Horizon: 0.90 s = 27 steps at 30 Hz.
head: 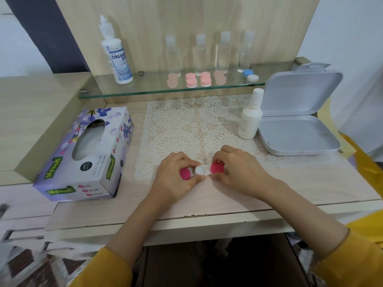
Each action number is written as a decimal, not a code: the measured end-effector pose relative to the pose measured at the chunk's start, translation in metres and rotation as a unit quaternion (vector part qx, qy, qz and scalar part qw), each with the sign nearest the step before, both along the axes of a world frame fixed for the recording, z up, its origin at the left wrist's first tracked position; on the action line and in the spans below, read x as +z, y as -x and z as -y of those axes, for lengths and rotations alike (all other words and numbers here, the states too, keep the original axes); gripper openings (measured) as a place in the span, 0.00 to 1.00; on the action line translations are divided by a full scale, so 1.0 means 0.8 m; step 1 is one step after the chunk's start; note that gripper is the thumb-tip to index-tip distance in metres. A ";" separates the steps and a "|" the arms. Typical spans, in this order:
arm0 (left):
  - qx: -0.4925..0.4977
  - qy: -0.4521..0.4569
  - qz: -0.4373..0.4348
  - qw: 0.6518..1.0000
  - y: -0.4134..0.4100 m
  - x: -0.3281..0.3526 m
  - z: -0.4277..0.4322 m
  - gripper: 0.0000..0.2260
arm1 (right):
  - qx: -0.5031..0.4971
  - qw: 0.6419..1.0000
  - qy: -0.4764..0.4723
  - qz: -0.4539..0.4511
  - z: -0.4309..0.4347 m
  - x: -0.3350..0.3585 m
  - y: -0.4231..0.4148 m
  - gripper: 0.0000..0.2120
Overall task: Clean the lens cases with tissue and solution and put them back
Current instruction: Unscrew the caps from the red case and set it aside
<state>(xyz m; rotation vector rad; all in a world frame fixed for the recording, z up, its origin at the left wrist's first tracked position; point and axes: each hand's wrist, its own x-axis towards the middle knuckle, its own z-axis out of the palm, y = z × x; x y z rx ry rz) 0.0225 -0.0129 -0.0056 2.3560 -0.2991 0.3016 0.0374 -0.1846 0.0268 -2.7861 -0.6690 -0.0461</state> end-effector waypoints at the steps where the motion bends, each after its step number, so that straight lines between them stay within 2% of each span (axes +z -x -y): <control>1: 0.002 0.002 -0.002 1.000 0.000 0.000 0.000 0.10 | 0.017 1.000 -0.006 0.000 0.002 0.002 -0.001 0.10; 5: 0.003 0.007 -0.001 1.000 0.002 0.001 0.001 0.10 | 0.059 0.997 -0.055 -0.015 0.009 0.012 -0.003 0.13; 10: 0.000 0.010 0.001 1.000 0.000 -0.002 0.000 0.10 | -0.006 0.995 -0.099 0.014 0.030 0.018 -0.009 0.14; 13: 0.003 0.009 -0.006 1.000 0.001 -0.001 0.000 0.10 | -0.038 0.996 -0.083 0.012 0.040 0.009 -0.007 0.08; 17: 0.007 0.009 -0.011 1.000 0.002 0.000 0.000 0.11 | -0.040 0.998 -0.050 -0.014 0.046 -0.007 -0.003 0.16; 20: 0.007 0.005 -0.008 1.000 0.001 -0.001 -0.001 0.11 | -0.048 0.995 -0.086 -0.005 0.044 -0.014 0.001 0.21; 27: 0.007 0.013 -0.007 1.000 0.001 -0.001 -0.001 0.10 | -0.046 0.978 -0.201 0.012 0.025 -0.033 0.001 0.18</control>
